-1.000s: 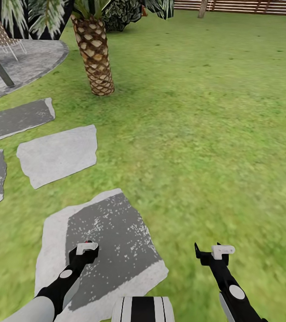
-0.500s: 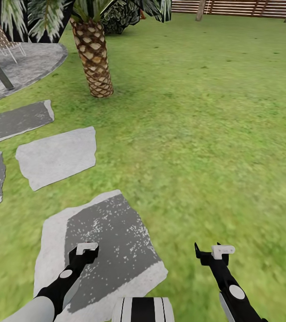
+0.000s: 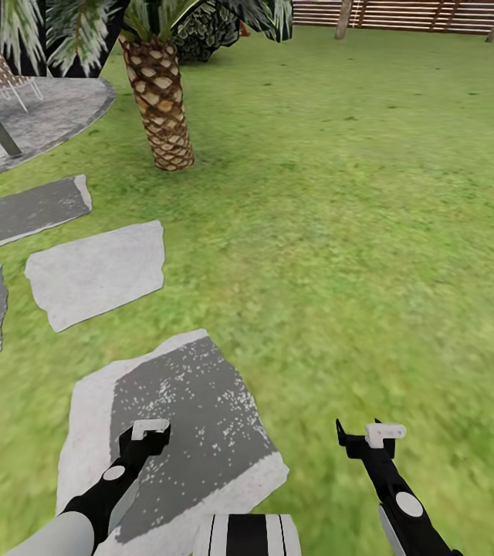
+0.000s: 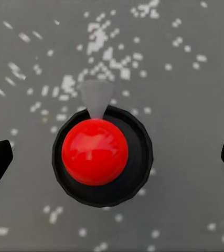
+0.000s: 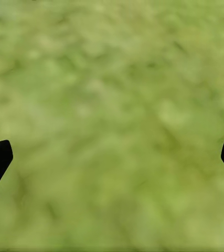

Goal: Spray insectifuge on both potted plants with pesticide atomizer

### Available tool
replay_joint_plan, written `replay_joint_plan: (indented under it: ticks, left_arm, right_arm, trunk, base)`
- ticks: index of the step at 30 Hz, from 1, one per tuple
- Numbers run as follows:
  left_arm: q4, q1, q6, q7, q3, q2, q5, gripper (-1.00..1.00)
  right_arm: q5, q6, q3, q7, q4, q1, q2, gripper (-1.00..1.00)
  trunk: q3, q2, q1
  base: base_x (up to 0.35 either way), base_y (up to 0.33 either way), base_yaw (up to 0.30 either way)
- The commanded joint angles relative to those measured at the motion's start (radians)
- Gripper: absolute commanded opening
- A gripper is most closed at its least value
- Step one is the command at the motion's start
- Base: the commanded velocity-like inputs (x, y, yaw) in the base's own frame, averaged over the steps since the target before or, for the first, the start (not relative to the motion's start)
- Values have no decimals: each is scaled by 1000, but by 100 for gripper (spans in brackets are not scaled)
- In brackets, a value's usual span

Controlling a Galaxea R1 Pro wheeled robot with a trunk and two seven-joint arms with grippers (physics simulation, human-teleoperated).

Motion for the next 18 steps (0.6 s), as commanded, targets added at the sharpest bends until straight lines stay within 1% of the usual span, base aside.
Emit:
replay_joint_plan:
  ticks: [1, 8, 13, 18]
  left_arm:
    - [1, 0, -3, 1, 1, 0, 1, 100]
    - [1, 0, -3, 1, 1, 0, 1, 100]
    - [0, 0, -3, 1, 1, 0, 1, 100]
    - [-1, 0, -3, 1, 1, 0, 1, 100]
  right_arm:
    - [4, -3, -1, 0, 1, 0, 0, 100]
    - [4, -3, -1, 0, 0, 0, 0, 100]
    - [4, -3, -1, 0, 0, 0, 0, 100]
    - [4, -3, -1, 0, 0, 0, 0, 100]
  trunk:
    - [0, 0, 0]
    - [0, 0, 0]
    - [0, 0, 0]
    - [0, 0, 0]
  base:
    - [0, 0, -8]
    - [-1, 0, -2]
    - [-117, 38, 0]
    - [-23, 9, 0]
